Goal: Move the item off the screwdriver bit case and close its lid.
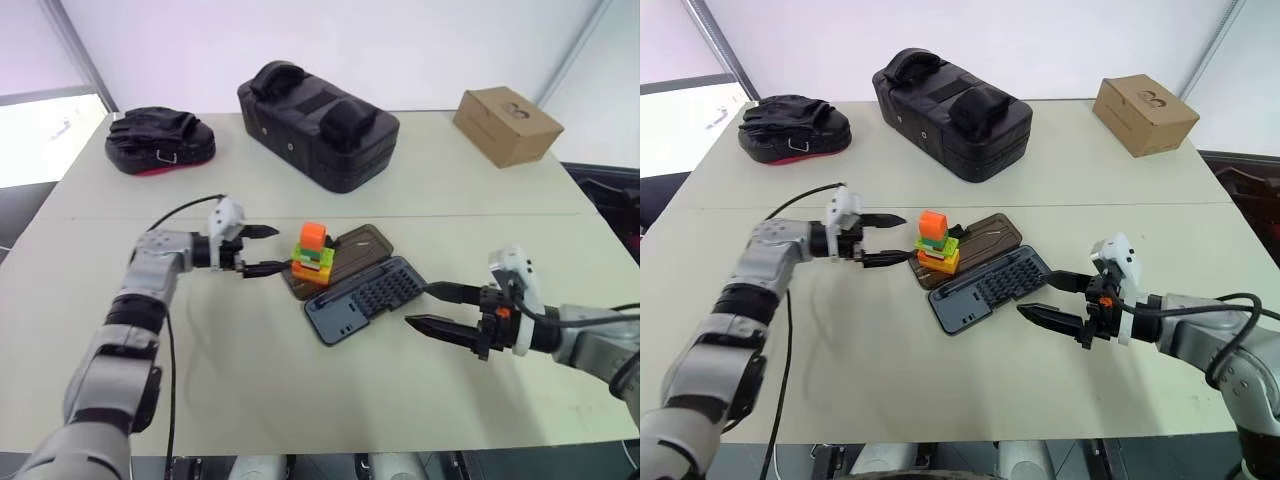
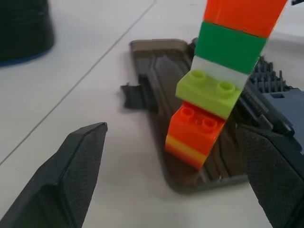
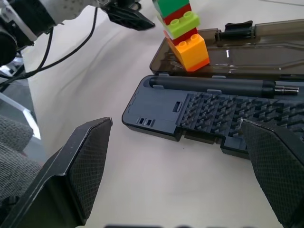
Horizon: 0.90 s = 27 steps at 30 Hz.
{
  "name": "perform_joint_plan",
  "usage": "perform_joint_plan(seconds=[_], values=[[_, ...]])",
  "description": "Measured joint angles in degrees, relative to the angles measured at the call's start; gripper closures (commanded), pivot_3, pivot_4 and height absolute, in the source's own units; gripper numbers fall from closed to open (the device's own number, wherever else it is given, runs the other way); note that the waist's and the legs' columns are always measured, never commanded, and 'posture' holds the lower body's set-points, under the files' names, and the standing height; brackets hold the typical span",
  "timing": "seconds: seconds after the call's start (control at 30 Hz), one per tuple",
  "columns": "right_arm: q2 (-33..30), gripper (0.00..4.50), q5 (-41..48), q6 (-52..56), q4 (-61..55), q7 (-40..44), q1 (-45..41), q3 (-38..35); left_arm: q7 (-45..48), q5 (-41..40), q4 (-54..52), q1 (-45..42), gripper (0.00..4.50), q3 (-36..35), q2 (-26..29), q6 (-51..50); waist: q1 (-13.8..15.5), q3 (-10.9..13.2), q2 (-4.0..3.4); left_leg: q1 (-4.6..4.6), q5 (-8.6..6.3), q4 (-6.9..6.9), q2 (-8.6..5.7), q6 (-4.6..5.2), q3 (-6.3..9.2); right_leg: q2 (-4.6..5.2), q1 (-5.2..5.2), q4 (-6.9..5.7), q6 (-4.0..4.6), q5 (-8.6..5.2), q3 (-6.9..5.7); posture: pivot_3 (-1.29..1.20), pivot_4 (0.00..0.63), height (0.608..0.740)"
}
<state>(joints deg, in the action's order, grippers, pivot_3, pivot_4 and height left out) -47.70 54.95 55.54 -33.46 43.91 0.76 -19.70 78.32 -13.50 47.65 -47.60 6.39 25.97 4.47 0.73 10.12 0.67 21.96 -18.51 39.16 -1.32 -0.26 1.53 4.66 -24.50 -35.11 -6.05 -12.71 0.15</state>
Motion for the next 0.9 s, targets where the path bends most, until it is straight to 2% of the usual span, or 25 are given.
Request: perform_joint_plan(seconds=[0.3,0.57,0.67,0.83,0.9], values=[[-0.1,0.03,3.3,0.4,-3.7,-4.6,4.4,-3.8,5.0,3.4,9.0,-3.8,0.05,0.9,-3.8,5.7,-0.1,0.0,0.02,0.03,0.00,0.03,0.01,0.01,0.04,0.00,-0.01,-0.02,-0.01,0.00,-0.04,0.00,0.150,0.740],[-0.2,0.03,4.2,0.3,-3.7,-6.3,4.8,-3.9,4.8,5.5,13.2,-4.3,0.05,0.8,-5.5,8.5,0.0,0.0,0.02,0.06,0.01,0.07,0.02,0.01,0.08,0.01,-0.01,-0.06,-0.01,0.01,-0.06,0.00,0.150,0.740],[-0.4,0.00,4.4,0.2,-3.7,-6.5,4.7,-3.9,4.3,5.9,13.8,-4.7,0.84,0.7,-6.1,9.1,0.0,0.0,0.02,0.06,0.01,0.07,0.01,0.01,0.08,0.02,-0.01,-0.07,-0.02,0.01,-0.06,0.00,0.150,0.740],[-0.6,0.00,4.4,-0.2,-3.5,-6.7,4.7,-3.9,3.5,6.6,15.1,-4.9,3.21,0.5,-7.0,10.1,0.0,0.0,0.03,0.06,0.01,0.08,-0.01,0.01,0.08,0.01,-0.01,-0.09,-0.02,0.01,-0.08,0.00,0.150,0.740],[-0.6,0.00,4.4,-0.6,-3.5,-7.0,4.7,-3.9,3.5,6.7,15.1,-5.0,3.20,0.5,-7.1,10.2,0.0,0.0,0.03,0.05,0.01,0.08,0.00,0.01,0.08,0.01,-0.01,-0.10,-0.02,0.01,-0.08,0.00,0.150,0.740]])
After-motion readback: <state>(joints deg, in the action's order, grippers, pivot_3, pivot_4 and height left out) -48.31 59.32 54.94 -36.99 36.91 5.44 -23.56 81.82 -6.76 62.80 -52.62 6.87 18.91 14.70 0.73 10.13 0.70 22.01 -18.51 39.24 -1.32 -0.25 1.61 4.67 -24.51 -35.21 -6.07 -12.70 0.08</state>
